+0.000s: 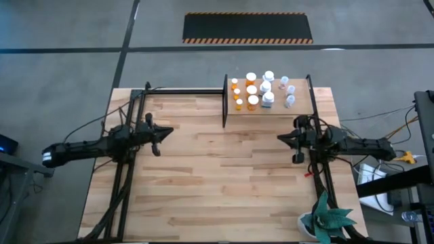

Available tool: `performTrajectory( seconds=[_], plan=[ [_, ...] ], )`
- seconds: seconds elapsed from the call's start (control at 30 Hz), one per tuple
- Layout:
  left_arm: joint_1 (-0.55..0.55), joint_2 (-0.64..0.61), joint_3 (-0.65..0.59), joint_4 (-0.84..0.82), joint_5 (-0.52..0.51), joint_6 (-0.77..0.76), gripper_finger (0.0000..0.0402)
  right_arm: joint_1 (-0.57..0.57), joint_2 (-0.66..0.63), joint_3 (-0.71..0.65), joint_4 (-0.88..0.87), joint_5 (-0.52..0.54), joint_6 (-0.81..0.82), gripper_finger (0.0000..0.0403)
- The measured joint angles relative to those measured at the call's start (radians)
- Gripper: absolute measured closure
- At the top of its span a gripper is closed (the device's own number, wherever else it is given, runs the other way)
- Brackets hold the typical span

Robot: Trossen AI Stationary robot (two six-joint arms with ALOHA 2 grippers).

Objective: Pick and place medicine bottles onto shelf by color
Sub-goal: Return to Home Position

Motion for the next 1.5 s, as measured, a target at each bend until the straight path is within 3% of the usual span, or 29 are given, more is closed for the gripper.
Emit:
performTrajectory(
  seconds=[0.3, 0.43, 0.73, 1.0, 1.5],
  plan=[
    [0.0, -0.215, -0.001, -0.202, -0.058, -0.003, 0.0393, -0.05, 0.0, -0.063, 0.018, 0.006, 0.076, 0.0394],
    [0.0, -0.205, -0.002, -0.208, -0.045, 0.005, 0.0393, -0.051, 0.0, -0.063, 0.017, 0.006, 0.059, 0.0394],
    [0.002, -0.196, -0.003, -0.205, -0.061, 0.009, 0.0393, -0.055, 0.018, -0.064, 0.009, 0.186, 0.071, 0.0394],
    [0.002, -0.185, -0.003, -0.2, -0.067, 0.002, 0.0393, -0.054, 0.049, -0.064, 0.006, 0.192, -0.07, 0.0394],
    [0.002, -0.167, -0.003, -0.196, -0.066, 0.001, 0.0393, -0.054, 0.048, -0.064, 0.004, 0.191, -0.074, 0.0394]
  ],
)
